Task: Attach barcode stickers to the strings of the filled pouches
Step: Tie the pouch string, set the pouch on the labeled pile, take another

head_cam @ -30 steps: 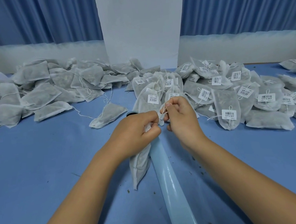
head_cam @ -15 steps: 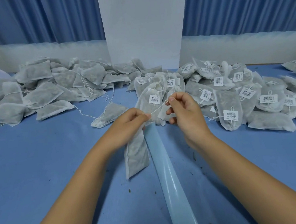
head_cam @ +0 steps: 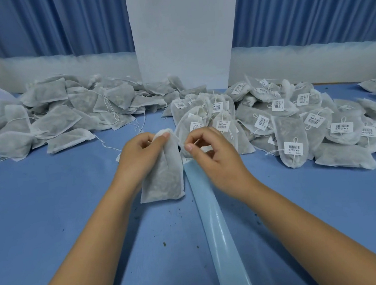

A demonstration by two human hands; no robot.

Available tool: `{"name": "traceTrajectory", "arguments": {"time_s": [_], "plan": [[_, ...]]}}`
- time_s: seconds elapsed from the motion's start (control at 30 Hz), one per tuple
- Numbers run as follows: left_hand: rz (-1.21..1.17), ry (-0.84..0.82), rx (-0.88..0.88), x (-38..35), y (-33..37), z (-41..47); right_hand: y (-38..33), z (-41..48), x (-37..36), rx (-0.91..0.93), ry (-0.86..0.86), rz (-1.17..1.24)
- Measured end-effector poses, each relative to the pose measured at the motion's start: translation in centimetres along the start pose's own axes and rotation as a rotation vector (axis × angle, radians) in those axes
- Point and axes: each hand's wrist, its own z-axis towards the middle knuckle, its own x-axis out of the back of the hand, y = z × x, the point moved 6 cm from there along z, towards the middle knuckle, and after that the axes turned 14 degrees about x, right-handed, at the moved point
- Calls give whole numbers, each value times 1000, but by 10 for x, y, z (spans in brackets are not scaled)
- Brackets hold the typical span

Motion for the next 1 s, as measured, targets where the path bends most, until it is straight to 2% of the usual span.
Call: {"name": "traceTrajectory", "arguments": {"time_s": [0.2,0.4,0.5,0.6,0.67,0.77,0.9,1.0], "plan": [[-262,-16,-30,-3,7,-13,1,-3,-19,2,-111,-120],[-411,-47,-48,-9,12,-23,2,-3,-19,-8,-89,-42],[-405,-49,-38,-9,13,-24,4,-3,-16,-39,-63,-6],[-351,-175,26,-13,12,-22,6,-2,-12,-54,-25,41],[-235,-268,49,-17,11,-23,6,-1,-8,-49,11,47],[-142,-341,75,-21,8,-24,10,1,-4,-74,2,39],[-137,-264,105,-14,1,-14,25,0,3,-182,25,22],[-191,-225,203,-5,-11,1,44,-6,10,-342,46,-137]]}}
